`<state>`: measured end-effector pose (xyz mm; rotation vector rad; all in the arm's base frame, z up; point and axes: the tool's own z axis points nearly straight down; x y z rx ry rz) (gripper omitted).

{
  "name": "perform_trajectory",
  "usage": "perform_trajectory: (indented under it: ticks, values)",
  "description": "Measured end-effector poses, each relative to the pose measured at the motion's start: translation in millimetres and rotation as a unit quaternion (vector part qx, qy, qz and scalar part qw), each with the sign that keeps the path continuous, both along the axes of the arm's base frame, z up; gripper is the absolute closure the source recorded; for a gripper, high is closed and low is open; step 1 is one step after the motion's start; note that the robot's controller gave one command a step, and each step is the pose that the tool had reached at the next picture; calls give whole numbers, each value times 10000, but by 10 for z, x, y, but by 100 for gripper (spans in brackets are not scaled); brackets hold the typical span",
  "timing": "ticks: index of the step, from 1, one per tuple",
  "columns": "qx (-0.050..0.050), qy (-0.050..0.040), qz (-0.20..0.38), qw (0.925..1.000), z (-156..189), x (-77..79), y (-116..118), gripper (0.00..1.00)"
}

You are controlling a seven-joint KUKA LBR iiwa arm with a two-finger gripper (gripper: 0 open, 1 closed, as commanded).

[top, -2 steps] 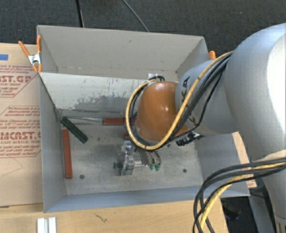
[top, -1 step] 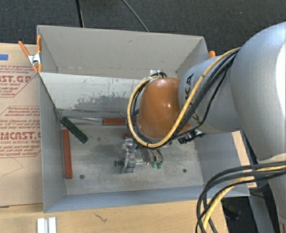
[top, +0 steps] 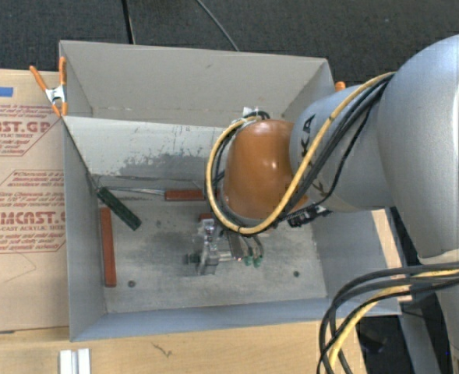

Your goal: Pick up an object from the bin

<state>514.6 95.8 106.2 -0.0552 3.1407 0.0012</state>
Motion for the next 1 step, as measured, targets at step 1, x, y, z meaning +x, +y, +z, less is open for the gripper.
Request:
perform_trajectory:
  ticks: [1]
  values:
    - [1, -7, 2, 10000, 76, 3, 1, 100]
